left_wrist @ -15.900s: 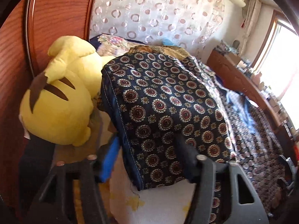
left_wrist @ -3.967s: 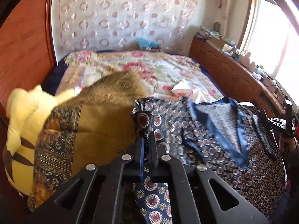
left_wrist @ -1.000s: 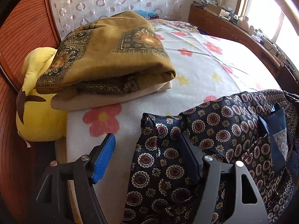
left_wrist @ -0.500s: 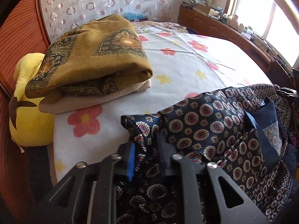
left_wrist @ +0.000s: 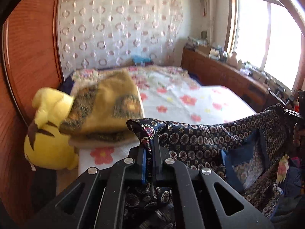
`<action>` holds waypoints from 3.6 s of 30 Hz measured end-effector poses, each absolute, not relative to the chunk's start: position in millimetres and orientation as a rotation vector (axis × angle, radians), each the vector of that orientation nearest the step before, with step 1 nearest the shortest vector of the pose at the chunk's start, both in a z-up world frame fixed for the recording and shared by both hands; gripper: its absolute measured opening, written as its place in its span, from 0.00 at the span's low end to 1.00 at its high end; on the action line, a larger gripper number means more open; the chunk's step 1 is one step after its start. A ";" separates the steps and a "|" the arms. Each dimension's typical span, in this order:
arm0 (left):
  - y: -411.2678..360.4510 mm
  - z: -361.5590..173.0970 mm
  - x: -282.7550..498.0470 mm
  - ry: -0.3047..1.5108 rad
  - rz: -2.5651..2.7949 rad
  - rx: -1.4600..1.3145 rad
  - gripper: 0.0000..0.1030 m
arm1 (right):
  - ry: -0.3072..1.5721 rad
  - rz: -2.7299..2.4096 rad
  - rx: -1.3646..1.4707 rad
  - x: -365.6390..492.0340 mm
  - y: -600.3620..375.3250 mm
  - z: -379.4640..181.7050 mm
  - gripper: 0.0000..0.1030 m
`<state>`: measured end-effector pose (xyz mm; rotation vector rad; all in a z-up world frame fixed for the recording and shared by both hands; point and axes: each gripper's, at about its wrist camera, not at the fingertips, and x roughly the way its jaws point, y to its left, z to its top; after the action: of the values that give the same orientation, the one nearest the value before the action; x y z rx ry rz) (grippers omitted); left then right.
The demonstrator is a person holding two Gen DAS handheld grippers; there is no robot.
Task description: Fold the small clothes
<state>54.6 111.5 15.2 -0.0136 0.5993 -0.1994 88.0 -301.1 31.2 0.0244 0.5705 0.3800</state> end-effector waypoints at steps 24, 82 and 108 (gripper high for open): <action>123.1 76.3 208.1 0.496 -0.059 0.055 0.05 | 0.430 0.230 -0.141 190.5 -281.7 170.1 0.06; 94.2 -97.7 132.0 0.863 -0.119 0.054 0.70 | 0.578 0.332 0.151 221.2 -301.9 108.7 0.01; 130.8 -32.0 128.6 0.683 -0.069 -0.003 0.50 | 0.773 0.159 0.077 232.7 -313.6 19.9 0.01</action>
<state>128.6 130.8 -32.0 -0.0026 0.6833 -0.0691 232.7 -313.6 19.9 0.0774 0.7728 0.1586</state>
